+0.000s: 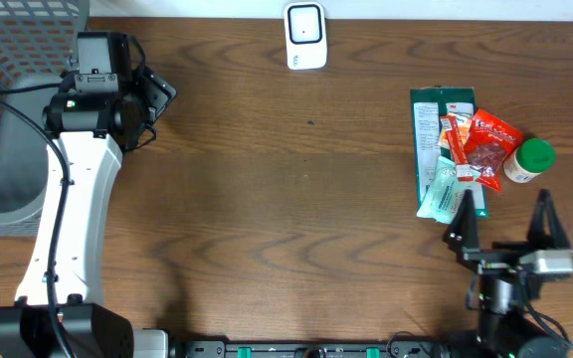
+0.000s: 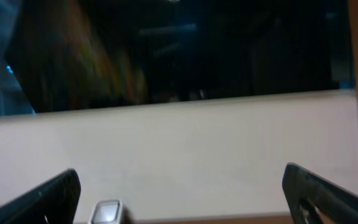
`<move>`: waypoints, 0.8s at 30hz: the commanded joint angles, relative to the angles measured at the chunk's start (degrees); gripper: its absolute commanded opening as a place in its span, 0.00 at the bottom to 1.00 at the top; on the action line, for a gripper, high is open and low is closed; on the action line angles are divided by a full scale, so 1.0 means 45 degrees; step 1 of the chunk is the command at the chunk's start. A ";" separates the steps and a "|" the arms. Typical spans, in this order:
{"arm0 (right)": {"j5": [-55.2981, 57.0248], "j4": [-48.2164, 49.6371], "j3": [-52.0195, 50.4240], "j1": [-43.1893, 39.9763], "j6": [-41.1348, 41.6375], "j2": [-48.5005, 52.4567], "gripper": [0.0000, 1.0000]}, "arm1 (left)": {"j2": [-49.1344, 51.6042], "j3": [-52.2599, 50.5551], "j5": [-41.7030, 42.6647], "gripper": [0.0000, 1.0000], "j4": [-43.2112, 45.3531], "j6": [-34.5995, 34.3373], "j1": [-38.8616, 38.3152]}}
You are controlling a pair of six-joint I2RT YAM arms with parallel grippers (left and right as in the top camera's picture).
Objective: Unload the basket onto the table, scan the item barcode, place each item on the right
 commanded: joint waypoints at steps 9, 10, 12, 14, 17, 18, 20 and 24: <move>-0.0306 -0.0505 -0.2521 -0.0389 0.2079 -0.0073 0.99 | -0.0010 0.0233 -0.0126 0.83 0.0005 0.0131 0.0019; -0.0306 -0.1044 -0.2521 -0.0389 0.2074 -0.0073 0.99 | -0.0010 0.0233 -0.0126 0.83 0.0005 0.0131 0.0019; -0.0306 -0.2414 -0.2521 -0.0389 0.2079 -0.0073 0.99 | -0.0010 0.0233 -0.0126 0.83 0.0005 0.0131 0.0019; -0.0306 -0.3755 -0.2521 -0.0389 0.2079 -0.0073 0.99 | -0.0010 0.0233 -0.0126 0.83 0.0005 0.0131 0.0019; -0.0680 -0.4041 -0.2521 -0.0379 0.1807 -0.0078 0.99 | -0.0010 0.0233 -0.0126 0.83 0.0005 0.0131 0.0019; -0.0748 -0.4027 -0.2521 -0.0379 0.1802 -0.0078 0.99 | -0.0010 0.0233 -0.0126 0.83 0.0000 0.0131 0.0019; -0.0743 -0.4031 -0.2521 -0.0379 0.1797 -0.0073 0.99 | -0.0010 0.0233 -0.0126 0.83 0.0005 0.0131 0.0019; -0.0743 -0.4031 -0.2521 -0.0379 0.1797 -0.0073 0.99 | -0.0010 0.0233 -0.0126 0.83 0.0005 0.0131 0.0019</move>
